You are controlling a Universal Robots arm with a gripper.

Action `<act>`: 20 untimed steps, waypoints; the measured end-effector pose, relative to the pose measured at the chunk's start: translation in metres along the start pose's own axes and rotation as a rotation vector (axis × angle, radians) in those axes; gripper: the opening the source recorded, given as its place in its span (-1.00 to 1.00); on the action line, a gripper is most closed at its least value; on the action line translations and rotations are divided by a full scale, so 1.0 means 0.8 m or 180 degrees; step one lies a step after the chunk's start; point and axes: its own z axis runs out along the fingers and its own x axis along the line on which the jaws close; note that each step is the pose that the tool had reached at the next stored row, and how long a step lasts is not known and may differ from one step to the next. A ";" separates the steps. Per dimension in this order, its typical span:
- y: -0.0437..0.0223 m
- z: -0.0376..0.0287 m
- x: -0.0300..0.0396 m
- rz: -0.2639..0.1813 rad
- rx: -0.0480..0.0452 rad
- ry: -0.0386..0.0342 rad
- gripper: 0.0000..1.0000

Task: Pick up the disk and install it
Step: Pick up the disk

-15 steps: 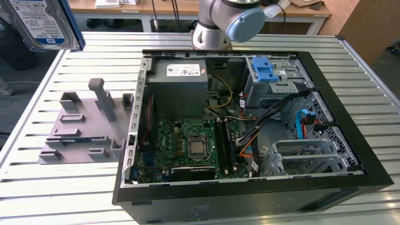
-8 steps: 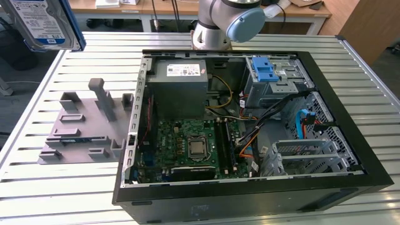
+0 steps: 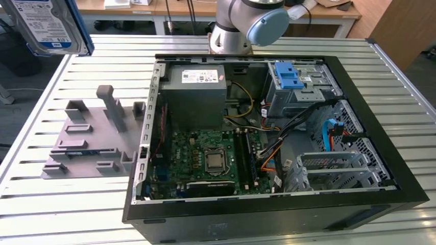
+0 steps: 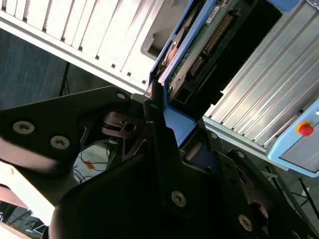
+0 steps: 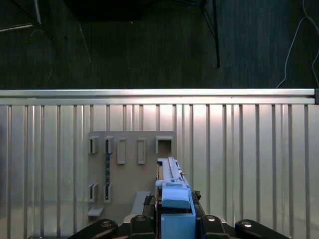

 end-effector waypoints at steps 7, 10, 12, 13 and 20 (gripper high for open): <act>-0.0031 0.0000 0.0008 0.0000 0.0000 0.0000 -0.27; -0.0040 0.0000 0.0012 0.0000 0.0000 0.0000 -0.27; -0.0045 0.0000 0.0013 0.0000 0.0000 0.0000 -0.27; -0.0053 0.0000 0.0015 0.0000 0.0000 0.0000 -0.27; -0.0077 0.0000 0.0023 0.0000 0.0000 0.0000 -0.27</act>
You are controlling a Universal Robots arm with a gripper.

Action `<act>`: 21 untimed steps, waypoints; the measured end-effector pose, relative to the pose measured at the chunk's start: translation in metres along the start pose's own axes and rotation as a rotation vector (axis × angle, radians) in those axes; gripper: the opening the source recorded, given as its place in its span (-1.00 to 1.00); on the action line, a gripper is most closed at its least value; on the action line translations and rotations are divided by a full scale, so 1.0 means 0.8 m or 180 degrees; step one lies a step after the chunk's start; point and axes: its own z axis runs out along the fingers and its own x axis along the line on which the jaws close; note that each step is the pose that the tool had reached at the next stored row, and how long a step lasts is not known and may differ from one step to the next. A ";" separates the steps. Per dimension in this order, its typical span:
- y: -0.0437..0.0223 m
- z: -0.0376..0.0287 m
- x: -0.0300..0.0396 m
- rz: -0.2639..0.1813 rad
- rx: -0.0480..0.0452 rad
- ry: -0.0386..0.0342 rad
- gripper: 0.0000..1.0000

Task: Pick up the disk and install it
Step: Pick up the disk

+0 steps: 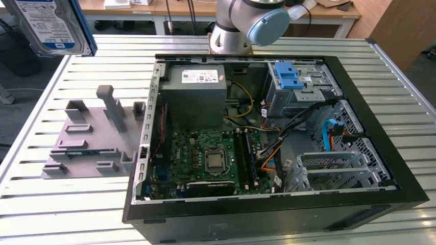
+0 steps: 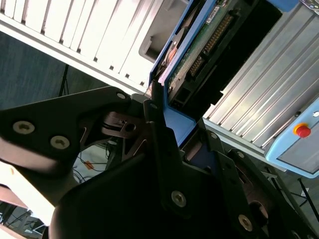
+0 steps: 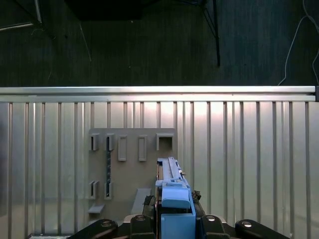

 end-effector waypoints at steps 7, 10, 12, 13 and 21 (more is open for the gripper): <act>-0.0016 -0.0001 0.0007 0.0000 0.0000 0.0000 -0.27; -0.0023 -0.0001 0.0010 0.0000 0.0000 0.0000 -0.27; -0.0028 -0.0001 0.0012 0.0000 0.0000 0.0000 -0.27; -0.0030 0.0000 0.0013 0.0000 0.0000 0.0000 -0.27; -0.0054 -0.0001 0.0026 0.0000 0.0000 0.0000 -0.27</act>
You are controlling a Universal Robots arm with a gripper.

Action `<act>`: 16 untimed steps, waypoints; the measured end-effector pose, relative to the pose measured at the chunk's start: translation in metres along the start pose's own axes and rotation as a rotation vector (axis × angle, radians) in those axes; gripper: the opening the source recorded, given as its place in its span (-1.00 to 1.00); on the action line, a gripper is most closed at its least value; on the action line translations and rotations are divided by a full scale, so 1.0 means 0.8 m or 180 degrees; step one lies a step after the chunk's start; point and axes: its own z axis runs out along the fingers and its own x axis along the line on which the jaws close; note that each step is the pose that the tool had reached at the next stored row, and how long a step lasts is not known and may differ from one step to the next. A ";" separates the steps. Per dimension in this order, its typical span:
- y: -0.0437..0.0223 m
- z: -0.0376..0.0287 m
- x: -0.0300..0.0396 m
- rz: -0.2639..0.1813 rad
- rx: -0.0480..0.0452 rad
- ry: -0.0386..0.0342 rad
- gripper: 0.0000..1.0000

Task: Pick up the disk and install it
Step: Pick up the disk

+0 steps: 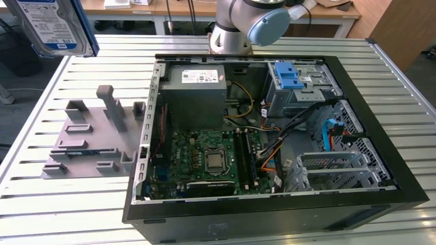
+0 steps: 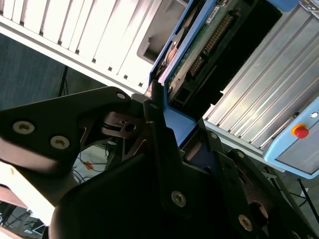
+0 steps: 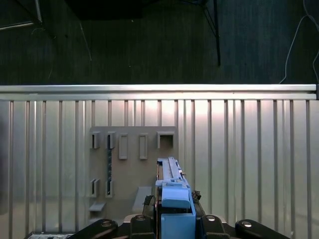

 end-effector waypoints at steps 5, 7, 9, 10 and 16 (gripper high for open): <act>-0.0018 -0.0001 0.0044 0.0000 0.0000 0.0000 -0.27; -0.0023 0.0000 0.0072 0.0000 0.0000 0.0000 -0.27; -0.0030 -0.0001 0.0103 0.0000 -0.0001 0.0000 -0.27; -0.0036 0.0000 0.0118 0.0000 0.0000 0.0000 -0.27; -0.0094 0.0001 0.0170 0.0000 0.0000 0.0000 -0.27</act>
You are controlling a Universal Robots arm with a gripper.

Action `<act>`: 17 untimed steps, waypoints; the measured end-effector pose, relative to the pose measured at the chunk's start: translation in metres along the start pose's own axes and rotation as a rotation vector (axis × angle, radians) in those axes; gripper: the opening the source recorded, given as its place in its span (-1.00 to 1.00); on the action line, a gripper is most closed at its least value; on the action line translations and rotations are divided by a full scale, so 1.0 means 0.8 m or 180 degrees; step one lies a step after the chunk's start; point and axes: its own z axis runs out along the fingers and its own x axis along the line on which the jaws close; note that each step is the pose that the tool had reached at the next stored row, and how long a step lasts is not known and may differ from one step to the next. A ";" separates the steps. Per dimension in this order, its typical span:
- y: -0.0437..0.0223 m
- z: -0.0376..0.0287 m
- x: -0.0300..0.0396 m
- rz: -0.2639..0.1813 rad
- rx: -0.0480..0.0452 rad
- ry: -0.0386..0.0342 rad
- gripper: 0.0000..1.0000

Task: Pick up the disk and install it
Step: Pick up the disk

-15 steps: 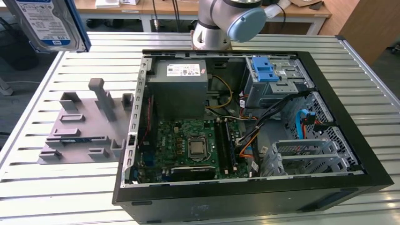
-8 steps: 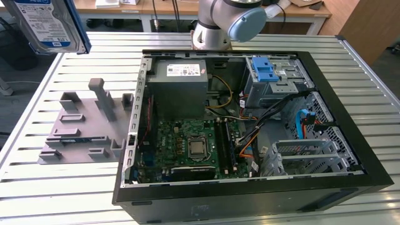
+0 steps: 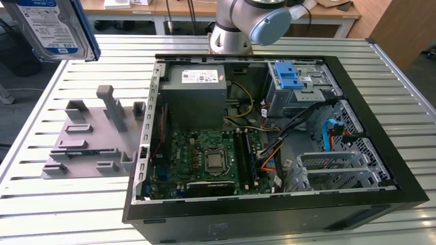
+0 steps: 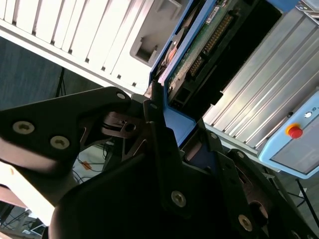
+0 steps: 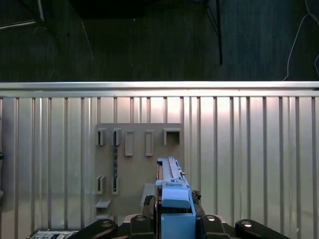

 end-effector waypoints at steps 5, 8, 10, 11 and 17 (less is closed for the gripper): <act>-0.0105 0.0000 0.0004 0.0000 0.0000 0.0000 -0.27; -0.0180 0.0001 0.0006 0.0000 0.0000 0.0000 -0.27; -0.0232 0.0000 0.0009 0.0000 0.0000 0.0000 -0.27; -0.0252 0.0000 0.0012 0.0000 0.0000 0.0000 -0.27; -0.0309 -0.0001 0.0088 0.0001 0.0000 0.0000 -0.27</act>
